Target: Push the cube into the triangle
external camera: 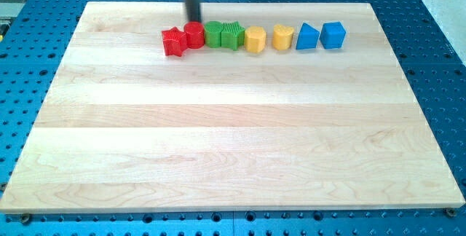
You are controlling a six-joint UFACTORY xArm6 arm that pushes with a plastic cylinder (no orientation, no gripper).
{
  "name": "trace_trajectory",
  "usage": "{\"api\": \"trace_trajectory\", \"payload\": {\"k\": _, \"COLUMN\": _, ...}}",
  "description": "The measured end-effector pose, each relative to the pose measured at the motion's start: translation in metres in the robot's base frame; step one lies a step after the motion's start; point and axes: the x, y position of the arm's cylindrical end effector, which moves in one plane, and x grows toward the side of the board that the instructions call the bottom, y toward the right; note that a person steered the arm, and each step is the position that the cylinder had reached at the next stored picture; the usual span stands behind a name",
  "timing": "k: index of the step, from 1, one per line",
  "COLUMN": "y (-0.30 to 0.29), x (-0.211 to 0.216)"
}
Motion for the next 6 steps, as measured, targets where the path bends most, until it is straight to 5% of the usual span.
{"api": "trace_trajectory", "payload": {"k": 2, "y": 0.132, "x": -0.02}}
{"api": "trace_trajectory", "payload": {"k": 4, "y": 0.257, "x": 0.049}}
{"api": "trace_trajectory", "payload": {"k": 6, "y": 0.255, "x": 0.096}}
